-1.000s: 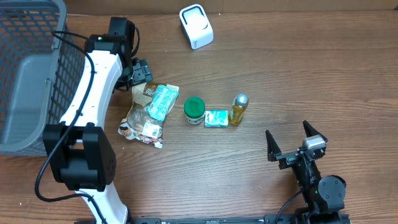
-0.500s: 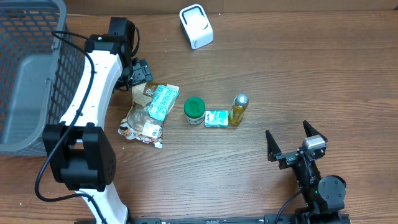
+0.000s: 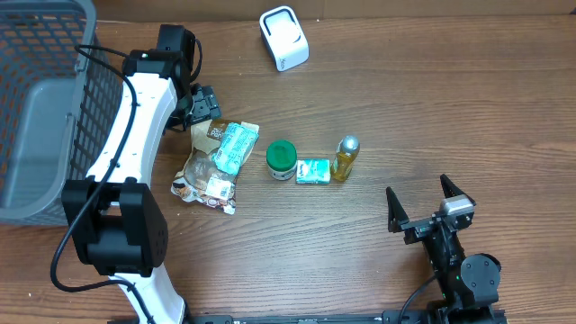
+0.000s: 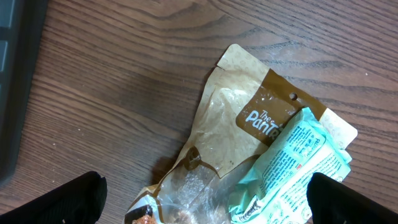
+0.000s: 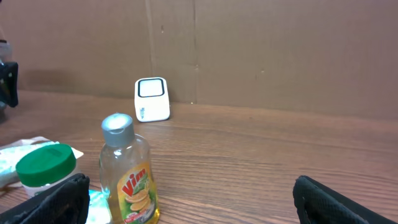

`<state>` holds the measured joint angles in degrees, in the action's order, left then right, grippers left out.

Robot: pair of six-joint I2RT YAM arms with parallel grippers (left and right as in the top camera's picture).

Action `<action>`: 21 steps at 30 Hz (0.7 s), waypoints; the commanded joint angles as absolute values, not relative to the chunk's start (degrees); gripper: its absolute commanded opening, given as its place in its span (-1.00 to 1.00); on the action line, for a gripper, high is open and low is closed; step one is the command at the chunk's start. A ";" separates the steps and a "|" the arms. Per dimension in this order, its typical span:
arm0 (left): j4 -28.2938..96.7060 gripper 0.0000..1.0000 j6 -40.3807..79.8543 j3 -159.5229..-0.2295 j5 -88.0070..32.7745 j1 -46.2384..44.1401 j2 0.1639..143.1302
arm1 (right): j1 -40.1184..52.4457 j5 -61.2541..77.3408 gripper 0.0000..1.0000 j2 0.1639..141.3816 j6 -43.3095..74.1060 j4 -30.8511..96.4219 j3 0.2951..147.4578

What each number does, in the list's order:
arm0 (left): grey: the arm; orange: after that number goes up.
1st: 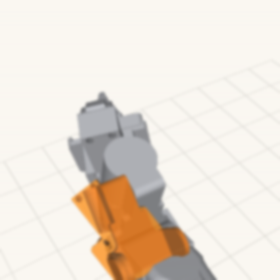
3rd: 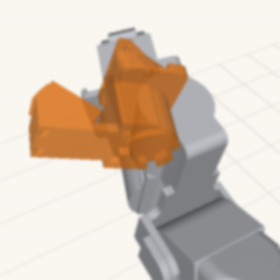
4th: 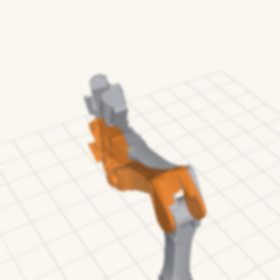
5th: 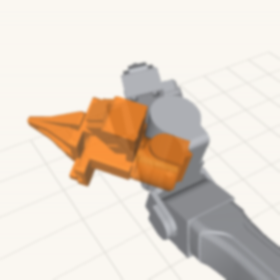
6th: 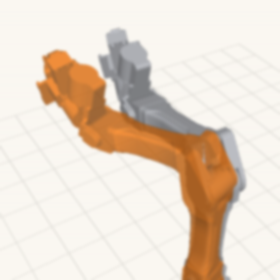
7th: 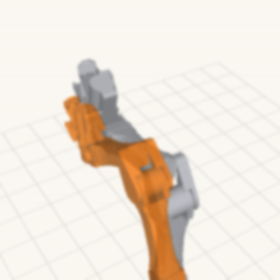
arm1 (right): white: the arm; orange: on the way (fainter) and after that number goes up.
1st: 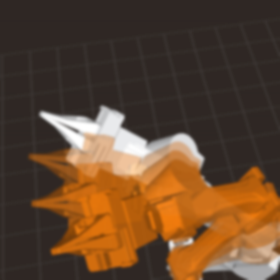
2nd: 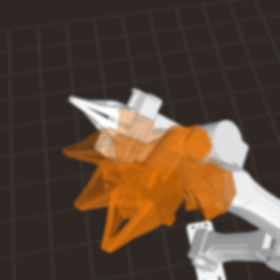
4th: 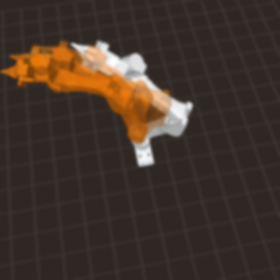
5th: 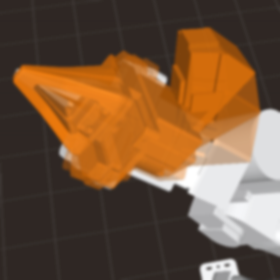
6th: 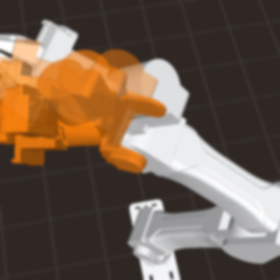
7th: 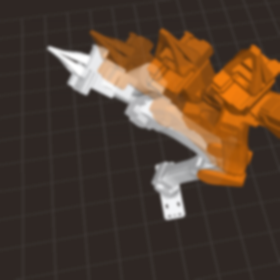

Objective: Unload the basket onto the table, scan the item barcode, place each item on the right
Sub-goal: 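Open the left gripper and raise it above the packets, then move the right gripper forward over the yellow Vim bottle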

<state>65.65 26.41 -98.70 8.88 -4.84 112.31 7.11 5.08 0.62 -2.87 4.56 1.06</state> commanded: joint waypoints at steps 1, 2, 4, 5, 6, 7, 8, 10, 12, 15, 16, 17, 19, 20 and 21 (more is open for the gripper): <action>65.76 0.99 25.71 -99.35 9.58 -4.80 112.49 | 7.01 4.64 1.00 0.27 0.93 4.86 0.93; 65.78 0.99 25.71 -99.35 9.56 -4.80 112.49 | 7.01 4.64 1.00 0.27 1.58 5.67 1.72; 65.78 0.99 25.74 -99.35 9.56 -4.80 112.49 | 7.01 5.17 1.00 0.30 1.76 8.93 5.65; 65.76 0.99 25.71 -99.35 9.56 -4.80 112.49 | 7.01 5.26 1.00 0.30 2.04 10.52 7.77; 65.78 0.99 25.71 -99.35 9.56 -4.80 112.49 | 7.01 5.26 1.00 0.30 2.92 11.84 9.52; 65.78 1.00 25.71 -99.35 9.56 -4.80 112.49 | 7.01 5.26 1.00 0.40 3.70 13.37 11.42; 65.76 0.99 25.71 -99.35 9.56 -4.80 112.49 | 7.01 5.23 1.00 0.67 4.69 15.27 13.76; 65.76 1.00 25.74 -99.35 9.56 -4.80 112.49 | 7.01 5.19 1.00 1.85 4.97 19.00 18.37; 65.78 1.00 25.71 -99.35 9.56 -4.80 112.49 | 7.01 4.62 1.00 4.19 4.97 22.61 23.53; 65.76 0.98 25.74 -99.35 9.56 -4.80 112.49 | 7.01 4.62 1.00 9.43 5.06 27.55 31.70; 65.78 0.99 25.71 -99.35 9.56 -4.80 112.49 | 7.01 4.60 1.00 12.03 5.72 29.56 35.18; 65.76 1.00 25.74 -99.35 9.56 -4.80 112.49 | 7.01 4.78 1.00 14.68 6.22 31.53 38.52; 65.78 0.99 25.71 -99.35 9.56 -4.80 112.49 | 7.01 6.92 1.00 19.88 6.22 35.42 45.15; 65.78 0.99 25.71 -99.35 9.56 -4.80 112.49 | 7.01 8.10 1.00 22.39 6.22 37.52 48.45; 65.78 0.99 25.74 -99.35 9.56 -4.80 112.49 | 7.01 9.13 1.00 25.47 6.22 40.14 52.49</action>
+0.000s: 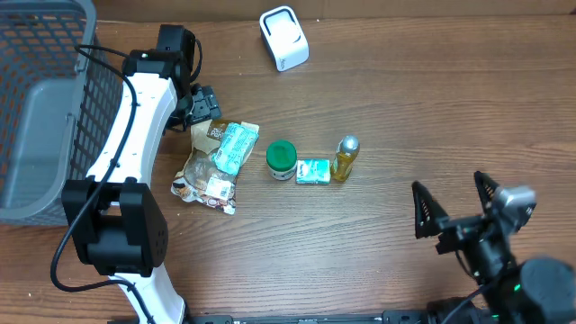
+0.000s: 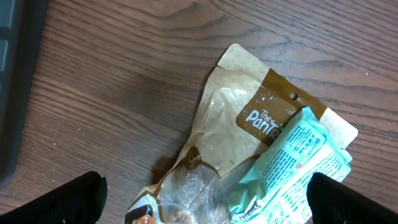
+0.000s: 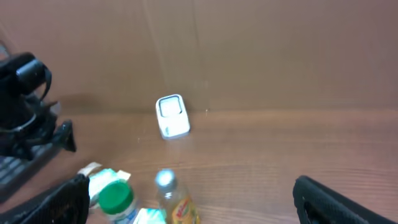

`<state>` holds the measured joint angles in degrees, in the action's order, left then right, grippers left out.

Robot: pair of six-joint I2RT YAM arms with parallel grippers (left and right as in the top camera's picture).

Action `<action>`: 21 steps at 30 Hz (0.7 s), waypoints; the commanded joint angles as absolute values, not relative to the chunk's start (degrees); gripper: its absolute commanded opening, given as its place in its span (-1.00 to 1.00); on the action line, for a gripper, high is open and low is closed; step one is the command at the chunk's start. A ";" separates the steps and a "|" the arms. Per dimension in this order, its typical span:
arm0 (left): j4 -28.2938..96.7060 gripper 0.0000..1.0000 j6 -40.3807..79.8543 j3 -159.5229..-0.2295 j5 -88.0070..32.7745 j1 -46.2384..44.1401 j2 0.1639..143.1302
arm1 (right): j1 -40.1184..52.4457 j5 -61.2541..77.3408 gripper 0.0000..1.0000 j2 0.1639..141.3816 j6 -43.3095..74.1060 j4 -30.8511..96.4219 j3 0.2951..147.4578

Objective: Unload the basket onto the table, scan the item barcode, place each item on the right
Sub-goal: 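Move the right gripper forward over the yellow Vim bottle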

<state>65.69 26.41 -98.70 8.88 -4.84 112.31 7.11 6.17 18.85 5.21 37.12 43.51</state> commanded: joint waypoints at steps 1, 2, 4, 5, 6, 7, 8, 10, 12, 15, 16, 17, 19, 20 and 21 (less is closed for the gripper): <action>65.76 1.00 25.71 -99.35 9.56 -4.80 112.49 | 7.01 9.32 1.00 28.16 6.22 42.65 56.03; 65.76 1.00 25.71 -99.35 9.56 -4.80 112.49 | 7.01 9.32 1.00 32.62 6.22 47.13 61.89; 65.78 1.00 25.74 -99.35 9.56 -4.80 112.49 | 7.01 9.41 1.00 38.26 6.22 52.99 69.17; 65.76 1.00 25.74 -99.35 9.56 -4.80 112.49 | 7.01 9.85 1.00 41.04 6.20 55.96 72.73; 65.78 1.00 25.71 -99.35 9.56 -4.80 112.49 | 7.01 10.59 1.00 44.51 6.20 59.48 77.06; 65.76 1.00 25.74 -99.35 9.58 -4.80 112.49 | 7.01 11.14 1.00 47.27 6.17 62.15 80.38; 65.78 1.00 25.71 -99.35 9.56 -4.80 112.49 | 7.01 11.75 1.00 50.41 6.20 65.19 84.12; 65.76 1.00 25.74 -99.35 9.56 -4.80 112.49 | 7.01 13.32 1.00 56.36 6.20 70.26 90.24; 65.78 0.99 25.74 -99.35 9.58 -4.80 112.49 | 7.01 15.59 1.00 61.25 6.22 73.89 94.41; 65.78 0.99 25.71 -99.35 9.56 -4.80 112.49 | 7.01 20.18 1.00 66.74 6.22 75.37 95.98; 65.76 1.00 25.74 -99.35 9.56 -4.80 112.49 | 7.01 23.46 1.00 69.43 6.20 75.26 95.98; 65.76 1.00 25.74 -99.35 9.56 -4.80 112.49 | 7.01 25.54 1.00 71.20 6.22 75.24 95.98; 65.78 0.99 25.74 -99.35 9.56 -4.80 112.49 | 7.01 27.33 1.00 74.41 6.22 75.66 95.96; 65.76 0.99 25.71 -99.35 9.56 -4.80 112.49 | 7.01 27.86 1.00 76.12 6.22 75.68 95.96; 65.78 0.99 25.74 -99.35 9.56 -4.80 112.49 | 7.01 28.23 1.00 77.73 6.22 75.79 95.83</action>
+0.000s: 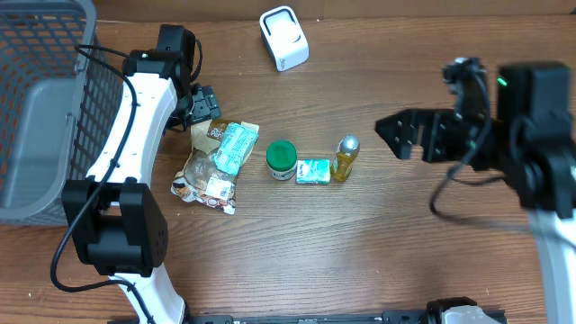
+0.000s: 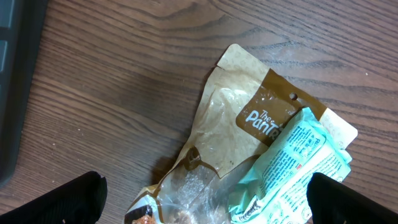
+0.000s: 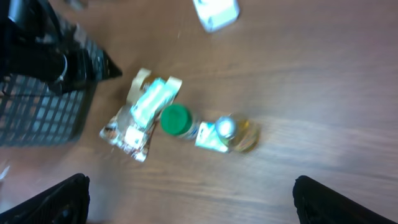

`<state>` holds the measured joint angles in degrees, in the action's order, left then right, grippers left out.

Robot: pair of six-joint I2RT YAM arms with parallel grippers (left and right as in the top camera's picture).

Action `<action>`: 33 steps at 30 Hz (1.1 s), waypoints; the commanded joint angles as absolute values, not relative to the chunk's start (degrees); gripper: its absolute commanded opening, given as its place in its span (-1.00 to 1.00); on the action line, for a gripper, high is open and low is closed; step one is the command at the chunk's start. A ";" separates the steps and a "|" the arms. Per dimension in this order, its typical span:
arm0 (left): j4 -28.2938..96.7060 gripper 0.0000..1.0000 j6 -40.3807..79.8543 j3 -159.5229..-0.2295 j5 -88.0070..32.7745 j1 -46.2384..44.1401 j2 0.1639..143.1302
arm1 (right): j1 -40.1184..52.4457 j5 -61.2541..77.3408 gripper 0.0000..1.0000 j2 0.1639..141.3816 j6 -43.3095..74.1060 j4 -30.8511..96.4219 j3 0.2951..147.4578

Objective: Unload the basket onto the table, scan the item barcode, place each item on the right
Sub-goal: 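Move the right gripper forward over the yellow Vim bottle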

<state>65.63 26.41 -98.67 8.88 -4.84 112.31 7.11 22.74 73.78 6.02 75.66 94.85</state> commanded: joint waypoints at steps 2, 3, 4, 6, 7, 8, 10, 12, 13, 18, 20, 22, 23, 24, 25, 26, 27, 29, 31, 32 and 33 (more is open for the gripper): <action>65.78 1.00 25.74 -99.35 9.56 -4.80 112.49 | 7.01 29.76 1.00 81.30 6.26 76.84 95.64; 65.78 1.00 25.71 -99.35 9.56 -4.80 112.49 | 7.01 30.48 1.00 83.15 6.26 77.41 95.64; 65.78 1.00 25.71 -99.35 9.58 -4.80 112.49 | 7.03 31.09 1.00 84.93 6.26 78.00 95.64; 65.78 1.00 25.71 -99.35 9.56 -4.80 112.49 | 7.18 31.09 1.00 88.09 6.74 79.00 95.59; 65.76 1.00 25.74 -99.35 9.56 -4.80 112.49 | 7.31 30.87 1.00 89.69 7.42 79.42 95.59; 65.76 0.99 25.71 -99.35 9.56 -4.80 112.49 | 7.46 30.72 1.00 91.05 7.77 79.64 95.57; 65.78 1.00 25.74 -99.35 9.56 -4.80 112.49 | 7.77 30.50 1.00 93.71 9.17 79.75 95.59; 65.78 1.00 25.74 -99.35 9.56 -4.80 112.49 | 8.25 29.04 1.00 95.94 11.31 79.55 95.57; 65.76 1.00 25.71 -99.35 9.56 -4.80 112.49 | 8.67 27.55 1.00 96.99 12.78 79.37 95.59; 65.78 0.99 25.71 -99.35 9.56 -4.80 112.49 | 12.43 15.05 1.00 100.42 22.65 77.76 95.42; 65.78 1.00 25.71 -99.35 9.58 -4.80 112.49 | 14.28 11.35 1.00 101.03 25.91 76.84 95.20; 65.78 1.00 25.71 -99.35 9.56 -4.80 112.49 | 15.79 9.32 1.00 101.60 28.01 76.25 95.20; 65.76 1.00 25.74 -99.35 9.56 -4.80 112.49 | 16.53 8.45 1.00 101.84 28.93 75.88 95.20; 65.76 1.00 25.74 -99.35 9.56 -4.80 112.49 | 17.34 7.66 1.00 102.17 29.65 75.29 95.20; 65.76 1.00 25.71 -99.35 9.56 -4.80 112.49 | 18.04 6.74 1.00 102.37 30.57 74.87 95.20; 65.76 1.00 25.74 -99.35 9.56 -4.80 112.49 | 18.83 5.61 1.00 102.63 31.66 74.32 95.15; 65.76 1.00 25.74 -99.35 9.56 -4.80 112.49 | 19.64 4.49 1.00 102.69 32.38 73.73 95.07; 65.76 0.99 25.74 -99.35 9.56 -4.80 112.49 | 21.76 0.86 1.00 102.78 35.07 72.25 94.28; 65.76 1.00 25.74 -99.35 9.56 -4.80 112.49 | 22.94 -1.89 1.00 102.78 37.19 72.16 93.97; 65.76 0.99 25.71 -99.35 9.56 -4.80 112.49 | 23.38 -3.07 1.00 102.78 37.85 72.18 93.91; 65.76 1.00 25.71 -99.35 9.56 -4.80 112.49 | 23.70 -3.66 1.00 102.78 38.02 72.18 93.89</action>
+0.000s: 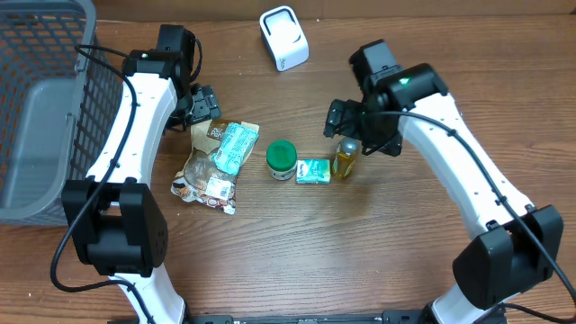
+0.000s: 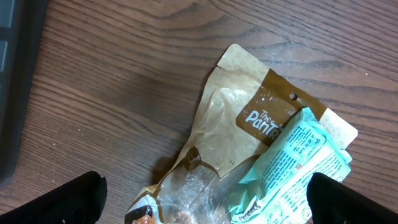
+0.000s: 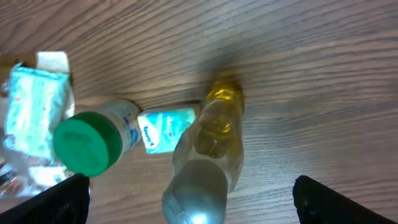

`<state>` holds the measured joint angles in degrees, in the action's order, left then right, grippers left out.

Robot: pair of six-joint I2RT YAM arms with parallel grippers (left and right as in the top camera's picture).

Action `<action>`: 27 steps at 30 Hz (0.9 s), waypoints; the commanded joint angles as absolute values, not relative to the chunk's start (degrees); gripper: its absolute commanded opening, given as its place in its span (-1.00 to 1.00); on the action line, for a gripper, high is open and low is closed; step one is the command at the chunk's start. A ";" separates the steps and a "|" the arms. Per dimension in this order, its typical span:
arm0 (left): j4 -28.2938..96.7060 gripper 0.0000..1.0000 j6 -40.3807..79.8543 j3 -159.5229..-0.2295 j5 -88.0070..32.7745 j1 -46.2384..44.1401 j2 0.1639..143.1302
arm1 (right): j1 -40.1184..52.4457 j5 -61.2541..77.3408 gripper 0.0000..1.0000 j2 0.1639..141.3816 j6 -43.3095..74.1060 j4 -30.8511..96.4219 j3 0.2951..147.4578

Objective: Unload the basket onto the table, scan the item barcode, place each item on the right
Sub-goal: 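Move the right gripper forward over the yellow Vim bottle, then lower the right gripper around the Vim bottle and close on it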

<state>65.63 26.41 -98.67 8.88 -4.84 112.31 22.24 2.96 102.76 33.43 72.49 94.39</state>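
Observation:
A small bottle of yellow liquid with a silver cap (image 1: 346, 155) stands upright mid-table. My right gripper (image 1: 360, 131) hovers just above it, open; in the right wrist view the cap (image 3: 200, 198) sits between the two fingertips (image 3: 67, 200), untouched. The white barcode scanner (image 1: 283, 38) stands at the table's far edge. My left gripper (image 1: 200, 106) is open over the top of a brown snack pouch (image 2: 249, 127), holding nothing.
A teal packet (image 1: 236, 146) lies on the pouch. A green-lidded jar (image 1: 282, 159) and a small teal box (image 1: 313, 170) sit just left of the bottle. A grey wire basket (image 1: 36, 108) fills the left side.
My right gripper has moved left from right of the bottle and now hangs directly over the bottle's cap, still open. The left arm and all items are unmoved.
My right gripper was first low at the table's near right, facing the items. It then stood higher there, then high over the right side looking down on the whole row, and now sits over the bottle. The left gripper stayed open over the pouch throughout.

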 commanded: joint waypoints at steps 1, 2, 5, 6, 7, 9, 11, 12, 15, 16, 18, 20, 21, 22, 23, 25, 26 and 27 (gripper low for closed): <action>65.76 0.99 25.71 -99.35 9.56 -4.80 112.49 | 23.99 -3.92 1.00 102.78 38.00 72.01 93.84; 65.76 0.99 25.71 -99.35 9.56 -4.80 112.49 | 24.10 -3.95 1.00 102.78 38.00 71.77 93.80; 65.76 0.99 25.74 -99.35 9.56 -4.80 112.49 | 24.12 -4.01 1.00 102.80 38.17 71.42 93.73; 65.76 1.00 25.71 -99.35 9.56 -4.80 112.49 | 24.10 -4.01 1.00 102.80 38.19 71.35 93.69; 65.76 1.00 25.74 -99.35 9.56 -4.80 112.49 | 24.10 -4.01 1.00 102.80 38.19 71.35 93.69; 65.76 0.99 25.74 -99.35 9.56 -4.80 112.49 | 24.10 -4.01 1.00 102.80 38.19 71.42 93.67; 65.76 0.99 25.71 -99.35 9.56 -4.80 112.49 | 24.10 -4.01 1.00 102.80 38.19 71.37 93.47; 65.76 1.00 25.74 -99.35 9.56 -4.80 112.49 | 24.10 -3.99 1.00 102.80 38.19 71.29 93.27; 65.76 1.00 25.71 -99.35 9.56 -4.80 112.49 | 24.10 -3.99 1.00 102.80 38.22 70.54 92.18; 65.76 0.99 25.71 -99.35 9.56 -4.80 112.49 | 24.10 -3.99 1.00 102.80 38.22 70.26 91.77; 65.76 0.99 25.74 -99.35 9.56 -4.80 112.49 | 24.10 -3.99 1.00 102.80 38.30 69.28 90.54; 65.76 1.00 25.74 -99.35 9.56 -4.80 112.49 | 24.10 -3.97 1.00 102.80 39.31 68.53 89.30; 65.76 1.00 25.74 -99.35 9.58 -4.80 112.49 | 24.10 -3.95 1.00 102.80 39.31 68.07 88.79; 65.76 0.99 25.74 -99.35 9.56 -4.80 112.49 | 24.10 -3.95 1.00 102.80 39.29 67.51 88.25; 65.76 0.99 25.74 -99.35 9.56 -4.80 112.49 | 24.10 -3.99 1.00 102.80 39.24 67.13 87.92; 65.76 0.99 25.71 -99.35 9.56 -4.80 112.49 | 24.10 -3.97 1.00 102.80 39.24 66.41 87.46; 65.76 0.99 25.74 -99.35 9.56 -4.80 112.49 | 24.10 -3.97 1.00 102.80 39.27 66.17 87.33; 65.76 1.00 25.71 -99.35 9.56 -4.80 112.49 | 24.10 -3.95 1.00 102.80 39.27 66.04 87.33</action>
